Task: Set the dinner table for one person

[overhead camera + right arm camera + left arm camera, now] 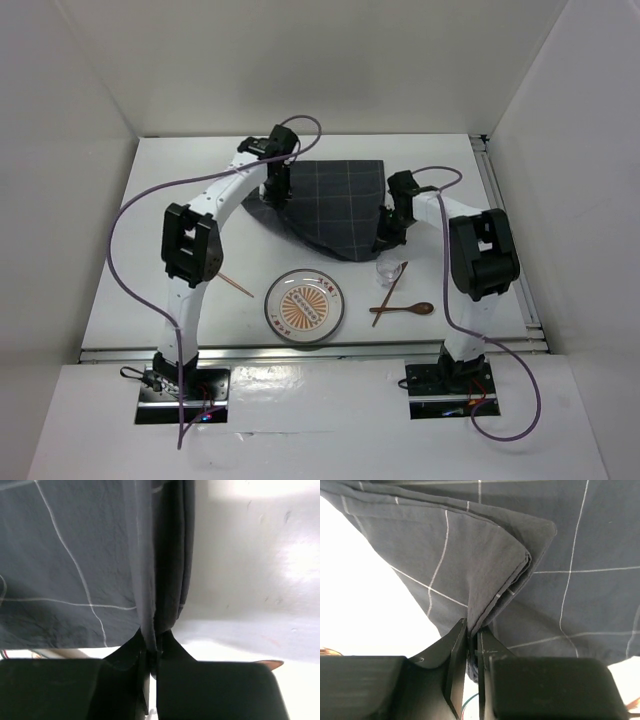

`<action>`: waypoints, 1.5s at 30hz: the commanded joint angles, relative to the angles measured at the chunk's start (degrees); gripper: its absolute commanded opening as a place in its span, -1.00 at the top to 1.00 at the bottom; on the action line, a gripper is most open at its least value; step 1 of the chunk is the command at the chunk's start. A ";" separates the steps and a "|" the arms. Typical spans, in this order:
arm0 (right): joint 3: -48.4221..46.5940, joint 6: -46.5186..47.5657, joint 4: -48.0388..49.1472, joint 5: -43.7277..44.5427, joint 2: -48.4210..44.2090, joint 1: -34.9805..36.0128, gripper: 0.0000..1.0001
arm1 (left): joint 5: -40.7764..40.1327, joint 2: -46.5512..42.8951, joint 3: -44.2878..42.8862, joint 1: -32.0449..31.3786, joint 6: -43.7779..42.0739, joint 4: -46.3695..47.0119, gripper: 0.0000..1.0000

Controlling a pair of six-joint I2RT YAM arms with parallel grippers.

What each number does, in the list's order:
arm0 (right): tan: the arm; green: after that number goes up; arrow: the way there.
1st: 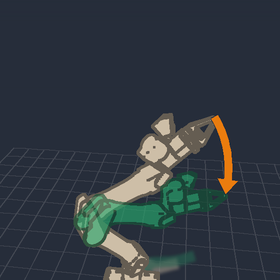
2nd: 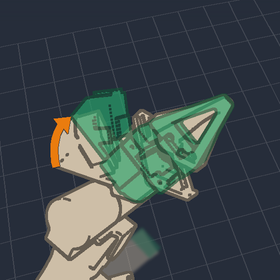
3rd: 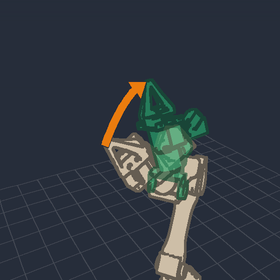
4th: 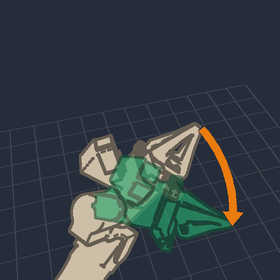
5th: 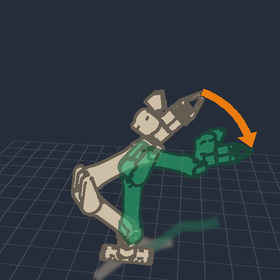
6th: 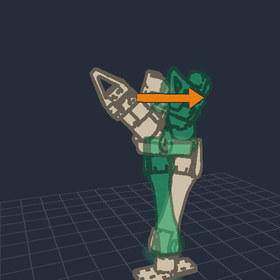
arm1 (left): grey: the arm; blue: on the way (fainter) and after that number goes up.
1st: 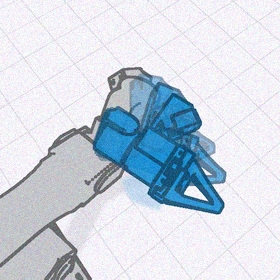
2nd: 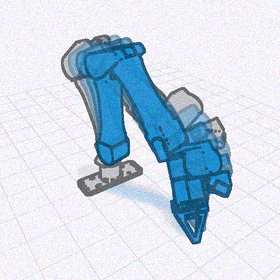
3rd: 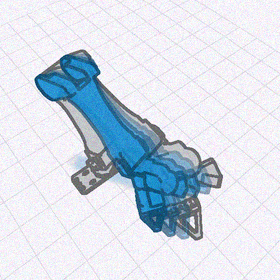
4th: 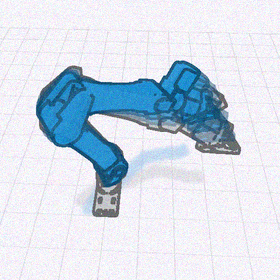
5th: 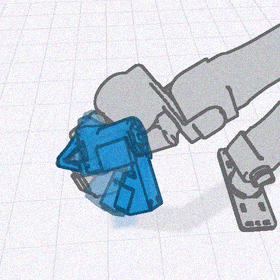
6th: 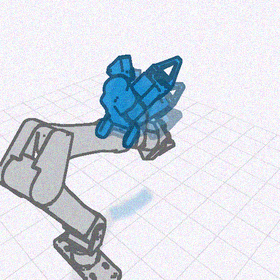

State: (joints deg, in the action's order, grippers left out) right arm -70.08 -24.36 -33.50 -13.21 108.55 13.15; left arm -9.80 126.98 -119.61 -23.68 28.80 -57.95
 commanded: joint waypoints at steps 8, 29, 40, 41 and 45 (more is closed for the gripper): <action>-41.56 0.99 -7.81 2.40 7.38 -2.77 1.00 | 23.32 -5.68 -15.57 15.14 6.61 7.48 1.00; -1.55 5.54 -2.86 3.60 -13.72 0.56 -1.00 | 7.91 -59.83 56.17 21.57 25.69 26.52 -0.69; -14.53 4.94 -6.50 7.51 -9.16 -0.58 0.22 | 11.83 -29.04 30.18 14.72 12.08 20.54 0.70; -15.77 4.33 -6.49 6.54 -6.19 -0.58 0.47 | 10.43 -26.28 28.40 13.85 11.55 19.21 0.98; -20.70 3.27 -5.27 2.59 1.63 0.21 1.00 | 9.90 -16.86 22.85 13.31 10.41 15.41 1.00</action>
State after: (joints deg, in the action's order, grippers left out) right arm -88.14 -20.05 -40.23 -6.96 104.57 12.62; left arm 1.89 106.32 -94.30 -10.35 41.87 -35.79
